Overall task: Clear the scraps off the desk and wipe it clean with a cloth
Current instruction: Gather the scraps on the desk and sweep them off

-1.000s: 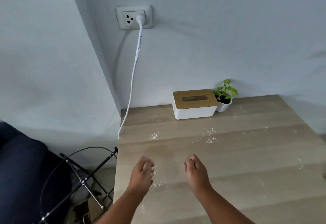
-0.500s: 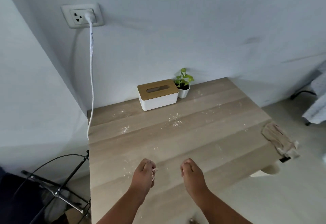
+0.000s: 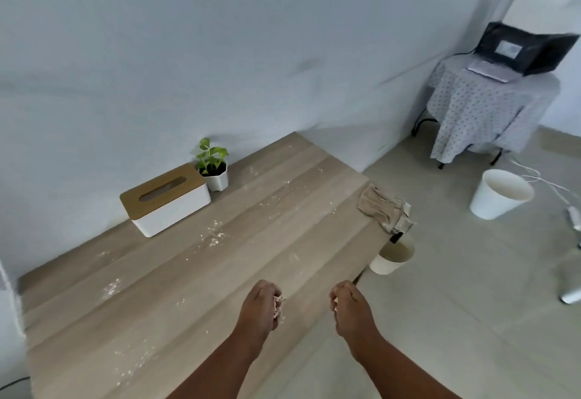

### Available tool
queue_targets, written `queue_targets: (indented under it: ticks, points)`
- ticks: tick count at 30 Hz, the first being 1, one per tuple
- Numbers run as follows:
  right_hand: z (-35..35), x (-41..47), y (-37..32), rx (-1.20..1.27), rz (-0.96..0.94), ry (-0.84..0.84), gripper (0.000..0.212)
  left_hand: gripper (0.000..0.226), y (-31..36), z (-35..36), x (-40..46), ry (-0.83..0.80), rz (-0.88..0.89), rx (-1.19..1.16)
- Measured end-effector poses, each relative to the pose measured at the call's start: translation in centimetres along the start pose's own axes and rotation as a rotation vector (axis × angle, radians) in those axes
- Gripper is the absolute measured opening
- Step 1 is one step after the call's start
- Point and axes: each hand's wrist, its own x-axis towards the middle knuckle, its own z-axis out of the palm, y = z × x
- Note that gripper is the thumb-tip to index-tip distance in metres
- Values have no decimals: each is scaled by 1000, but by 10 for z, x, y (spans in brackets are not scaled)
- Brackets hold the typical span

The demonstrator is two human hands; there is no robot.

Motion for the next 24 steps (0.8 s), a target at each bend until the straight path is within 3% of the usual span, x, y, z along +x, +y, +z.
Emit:
queue_targets:
  ticks: [14, 24]
  points:
    - [-191, 88, 3, 157, 69, 136, 22, 27, 20, 217, 36, -76, -60, 179]
    - [-277, 133, -5, 193, 92, 220, 21, 23, 42, 340, 55, -219, -103, 194]
